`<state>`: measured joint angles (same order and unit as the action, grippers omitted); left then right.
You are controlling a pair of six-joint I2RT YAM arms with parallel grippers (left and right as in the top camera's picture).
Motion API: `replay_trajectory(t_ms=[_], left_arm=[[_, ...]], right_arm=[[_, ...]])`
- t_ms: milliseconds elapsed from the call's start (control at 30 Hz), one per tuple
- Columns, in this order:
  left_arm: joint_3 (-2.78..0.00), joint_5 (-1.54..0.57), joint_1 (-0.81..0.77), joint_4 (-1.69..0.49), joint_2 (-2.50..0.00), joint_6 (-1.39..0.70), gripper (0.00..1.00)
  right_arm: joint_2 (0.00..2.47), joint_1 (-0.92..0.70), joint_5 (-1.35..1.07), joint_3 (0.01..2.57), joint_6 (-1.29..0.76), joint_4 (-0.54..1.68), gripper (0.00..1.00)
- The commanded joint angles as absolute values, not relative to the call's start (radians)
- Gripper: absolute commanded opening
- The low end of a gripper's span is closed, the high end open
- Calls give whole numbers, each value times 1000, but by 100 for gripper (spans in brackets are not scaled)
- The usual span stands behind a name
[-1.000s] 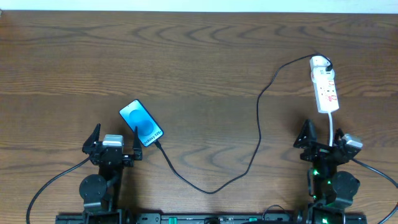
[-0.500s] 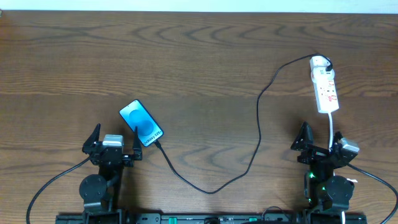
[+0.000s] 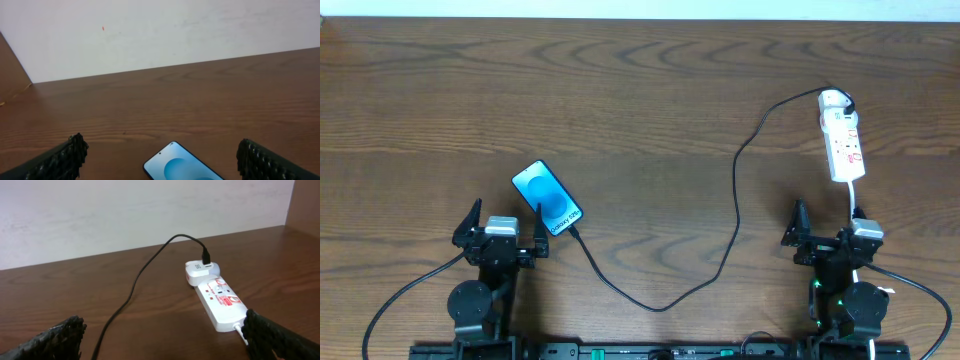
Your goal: Plug charger to phone and switch on socket
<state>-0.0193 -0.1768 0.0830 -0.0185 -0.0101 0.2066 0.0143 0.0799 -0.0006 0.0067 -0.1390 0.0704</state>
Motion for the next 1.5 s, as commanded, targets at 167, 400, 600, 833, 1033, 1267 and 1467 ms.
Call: replay_trajectory(t_ms=[167, 400, 600, 833, 1033, 1267, 1467], left_arm=[[-4, -190, 83, -56, -4, 205, 98], [-4, -190, 83, -56, -4, 205, 98], [-4, -190, 83, -56, -4, 205, 98], [-4, -190, 83, -56, -4, 205, 98], [-4, -190, 83, -56, -4, 205, 98], [-4, -190, 83, -56, -4, 205, 98], [-4, -190, 83, -56, -4, 205, 98]], right_arm=[[5, 70, -10, 5, -118, 76, 99], [5, 36, -10, 5, -90, 76, 99], [5, -8, -11, 5, -43, 76, 99], [5, -15, -81, 5, 33, 70, 99], [5, -15, -85, 5, 42, 70, 99], [5, -15, -81, 5, -2, 71, 99], [5, -15, -81, 5, -18, 70, 99]])
